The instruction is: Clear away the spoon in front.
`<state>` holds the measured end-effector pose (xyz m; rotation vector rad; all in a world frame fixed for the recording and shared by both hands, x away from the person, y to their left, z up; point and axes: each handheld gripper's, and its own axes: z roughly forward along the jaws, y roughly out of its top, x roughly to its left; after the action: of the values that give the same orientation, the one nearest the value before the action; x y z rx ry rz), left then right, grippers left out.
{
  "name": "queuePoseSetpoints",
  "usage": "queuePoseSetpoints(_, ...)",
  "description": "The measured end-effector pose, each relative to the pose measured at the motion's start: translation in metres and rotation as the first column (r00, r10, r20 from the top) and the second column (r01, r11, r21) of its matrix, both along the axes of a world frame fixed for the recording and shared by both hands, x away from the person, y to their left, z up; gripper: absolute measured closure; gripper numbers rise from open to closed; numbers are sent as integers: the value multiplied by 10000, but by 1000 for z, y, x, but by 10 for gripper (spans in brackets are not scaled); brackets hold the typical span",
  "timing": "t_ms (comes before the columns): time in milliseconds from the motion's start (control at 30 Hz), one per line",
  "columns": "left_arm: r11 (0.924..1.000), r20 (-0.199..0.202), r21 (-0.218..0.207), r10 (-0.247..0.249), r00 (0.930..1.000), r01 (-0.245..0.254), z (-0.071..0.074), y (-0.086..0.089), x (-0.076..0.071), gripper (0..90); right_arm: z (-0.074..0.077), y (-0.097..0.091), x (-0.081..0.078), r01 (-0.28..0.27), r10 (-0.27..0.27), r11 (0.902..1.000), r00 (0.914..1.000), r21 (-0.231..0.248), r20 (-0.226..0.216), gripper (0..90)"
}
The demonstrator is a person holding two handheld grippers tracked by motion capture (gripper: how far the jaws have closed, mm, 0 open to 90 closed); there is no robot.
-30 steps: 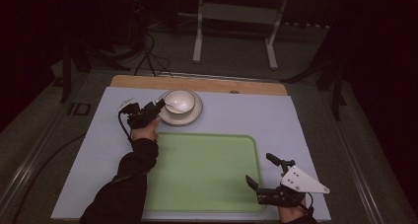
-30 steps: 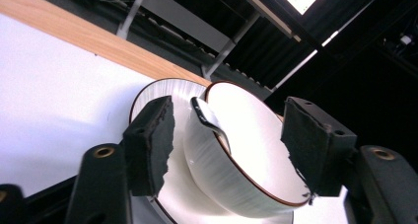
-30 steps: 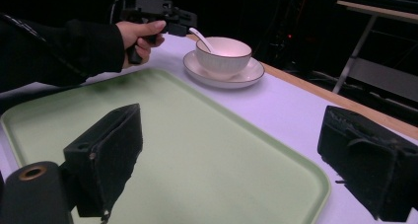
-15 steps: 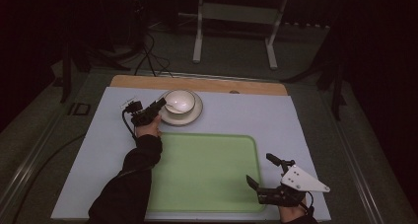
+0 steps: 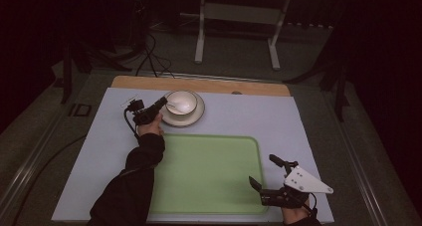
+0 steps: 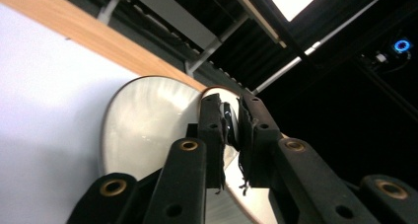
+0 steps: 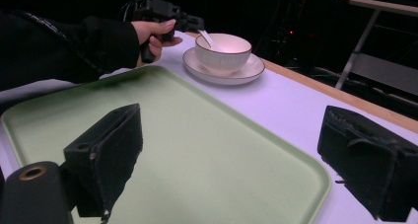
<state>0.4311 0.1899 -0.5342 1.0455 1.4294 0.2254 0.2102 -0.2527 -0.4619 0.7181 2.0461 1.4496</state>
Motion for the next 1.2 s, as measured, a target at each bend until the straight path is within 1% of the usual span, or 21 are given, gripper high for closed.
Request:
queuePoseSetpoints(67,9999,133,56,-129,9998,129,4,-3,0,823,0,0,0,-11,11,10000,10000,-23,15,100)
queuePoseSetpoints(100,9999,133,56,-129,9998,129,4,-3,0,829,0,0,0,-11,11,10000,10000,-23,15,100)
queuePoseSetpoints(133,9996,220,193,-226,9995,222,8,-7,0,829,0,0,0,-17,17,10000,10000,-18,19,100)
queuePoseSetpoints(233,9978,280,623,-264,9993,247,14,-12,1,840,1,0,-1,7,-7,10000,10000,9,54,100)
queuePoseSetpoints(433,9943,351,1012,-375,9987,337,22,-14,2,841,1,-2,-1,51,-51,10000,9999,73,96,100)
queuePoseSetpoints(467,9940,358,1023,-422,9985,383,25,-14,2,841,2,-2,-1,46,-47,10000,9999,88,100,100)
queuePoseSetpoints(533,9914,399,1223,-516,9979,463,31,-13,1,842,1,-3,-1,68,-69,9999,9999,107,81,100)
queuePoseSetpoints(600,9896,449,1317,-635,9970,571,37,-12,0,843,2,-3,-1,73,-74,9999,9999,113,108,100)
queuePoseSetpoints(667,9865,539,1466,-815,9952,729,47,-11,-2,843,2,-2,-1,74,-76,9999,9999,130,133,100)
queuePoseSetpoints(700,9815,580,1748,-890,9943,776,55,-10,-5,843,2,-2,-1,68,-69,9999,9999,137,137,100)
queuePoseSetpoints(767,9787,617,1859,-1002,9931,872,64,-8,-8,843,2,-2,-1,76,-78,9999,9999,129,127,100)
queuePoseSetpoints(833,9760,590,1887,-1214,9909,1083,71,-6,-11,843,2,-2,-2,79,-81,9999,9999,124,142,100)
queuePoseSetpoints(867,9733,584,2015,-1241,9905,1101,75,-5,-13,843,3,-2,-2,81,-83,9999,9999,128,141,100)
queuePoseSetpoints(900,9733,584,2015,-1241,9905,1101,75,-5,-13,843,3,-2,-2,81,-83,9999,9999,128,141,100)
queuePoseSetpoints(933,9698,553,2081,-1416,9884,1273,79,-4,-15,843,3,-2,-2,86,-88,9999,9999,141,147,100)
queuePoseSetpoints(1000,9647,595,2229,-1569,9858,1401,87,-3,-20,843,3,-2,-2,93,-95,9999,9998,134,156,100)
queuePoseSetpoints(1033,9621,606,2247,-1720,9832,1544,91,-2,-21,843,3,-2,-2,105,-107,9998,9998,149,156,100)
queuePoseSetpoints(1067,9607,641,2294,-1753,9824,1564,93,-2,-23,843,3,-2,-2,99,-102,9998,9998,157,150,100)
queuePoseSetpoints(1100,9561,625,2388,-1897,9799,1699,97,-1,-25,843,3,-2,-2,99,-102,9998,9998,157,150,100)
queuePoseSetpoints(1133,9493,585,2565,-2028,9775,1817,102,-1,-27,843,3,-2,-2,101,-103,9998,9998,165,150,100)
queuePoseSetpoints(1200,9411,606,2724,-2247,9725,2005,109,0,-31,843,3,-2,-2,110,-113,9998,9998,167,168,100)
